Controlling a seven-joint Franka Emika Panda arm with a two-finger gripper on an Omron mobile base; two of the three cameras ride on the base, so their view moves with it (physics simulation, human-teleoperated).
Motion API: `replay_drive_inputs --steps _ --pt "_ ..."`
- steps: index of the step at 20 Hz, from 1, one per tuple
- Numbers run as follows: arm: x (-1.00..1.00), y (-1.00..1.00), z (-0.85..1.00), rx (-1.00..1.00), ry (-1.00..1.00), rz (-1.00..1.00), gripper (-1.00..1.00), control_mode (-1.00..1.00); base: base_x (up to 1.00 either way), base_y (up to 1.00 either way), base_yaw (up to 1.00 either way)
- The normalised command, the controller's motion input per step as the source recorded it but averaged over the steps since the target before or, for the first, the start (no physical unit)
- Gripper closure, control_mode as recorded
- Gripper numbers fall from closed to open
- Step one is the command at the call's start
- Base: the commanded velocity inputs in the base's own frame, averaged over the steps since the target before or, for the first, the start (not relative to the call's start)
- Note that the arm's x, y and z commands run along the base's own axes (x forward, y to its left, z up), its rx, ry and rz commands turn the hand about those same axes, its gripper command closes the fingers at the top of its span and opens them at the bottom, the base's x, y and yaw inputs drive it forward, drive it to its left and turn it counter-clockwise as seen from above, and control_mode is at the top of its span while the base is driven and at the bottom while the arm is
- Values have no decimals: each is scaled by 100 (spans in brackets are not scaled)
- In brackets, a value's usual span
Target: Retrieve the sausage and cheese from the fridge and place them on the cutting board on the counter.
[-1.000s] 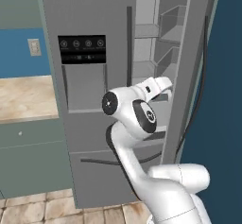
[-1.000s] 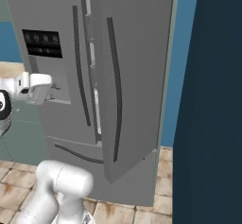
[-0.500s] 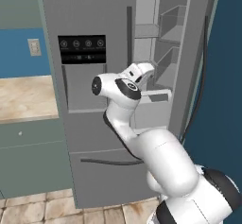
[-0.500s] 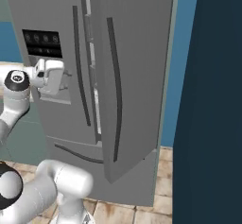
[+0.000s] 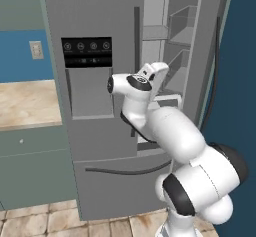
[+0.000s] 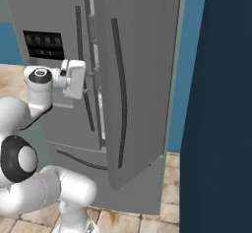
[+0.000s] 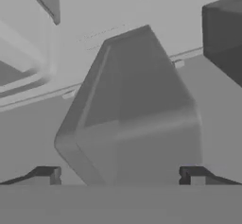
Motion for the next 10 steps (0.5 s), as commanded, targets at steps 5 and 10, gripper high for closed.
replay_drive_inputs --steps 5,10 --pt "-27 -100 -6 -9 0 -13 -100 -100 0 0 0" --pt "-51 -100 0 -4 0 -15 -100 -100 0 0 0"
